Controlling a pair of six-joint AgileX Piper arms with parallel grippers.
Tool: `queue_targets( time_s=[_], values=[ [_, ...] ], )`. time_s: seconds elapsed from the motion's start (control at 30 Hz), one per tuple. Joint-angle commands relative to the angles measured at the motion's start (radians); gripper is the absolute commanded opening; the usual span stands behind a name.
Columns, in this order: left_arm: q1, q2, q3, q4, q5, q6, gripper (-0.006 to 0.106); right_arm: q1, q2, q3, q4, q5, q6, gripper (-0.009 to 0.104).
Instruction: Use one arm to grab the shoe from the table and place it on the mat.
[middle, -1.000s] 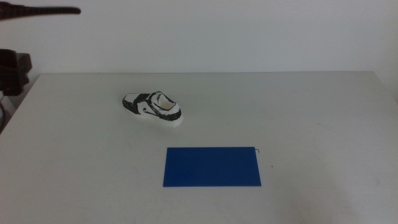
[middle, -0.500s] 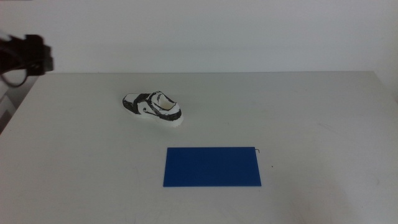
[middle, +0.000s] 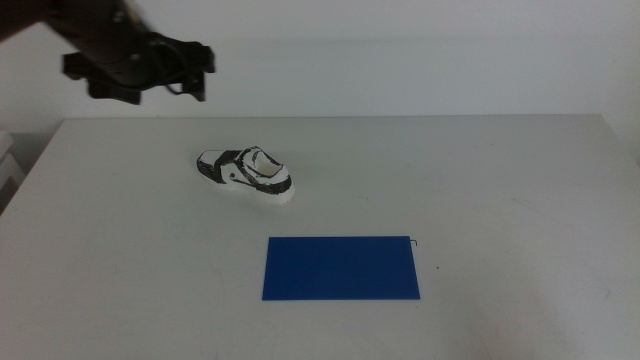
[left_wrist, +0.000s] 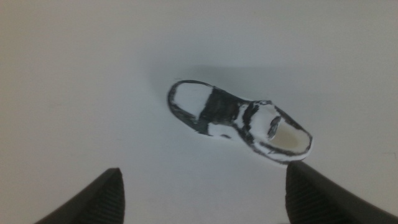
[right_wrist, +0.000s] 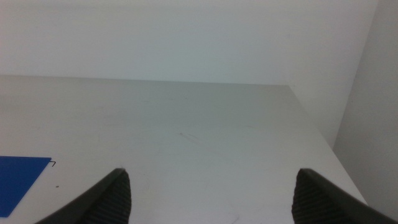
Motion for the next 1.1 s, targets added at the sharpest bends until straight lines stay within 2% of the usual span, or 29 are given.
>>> queue_targets(
  time_s=[0.0,0.23,0.4,0.6,0.97,1.07],
  values=[
    [-0.018,0.031,-0.12,0.002,0.021,-0.043,0.086,-0.005,-0.021,-0.01,-0.008,-0.079,-0.013,0.066],
    [-0.033,0.22,-0.369,-0.034,0.146,-0.101,0.089,-0.005,-0.021,-0.01,-0.008,-0.079,-0.013,0.066],
    [-0.033,0.312,-0.485,-0.046,0.189,-0.213,0.091,-0.005,-0.021,-0.01,-0.008,-0.079,-0.013,0.066],
    [-0.033,0.367,-0.502,-0.09,0.156,-0.353,0.091,-0.005,-0.021,-0.01,-0.008,-0.079,-0.013,0.066],
    [-0.033,0.435,-0.502,-0.078,0.192,-0.665,0.091,-0.005,-0.021,-0.01,-0.008,-0.079,-0.013,0.066],
    [-0.033,0.463,-0.502,-0.077,0.192,-0.693,0.091,-0.005,-0.021,-0.01,-0.008,-0.079,-0.013,0.066]
  ],
)
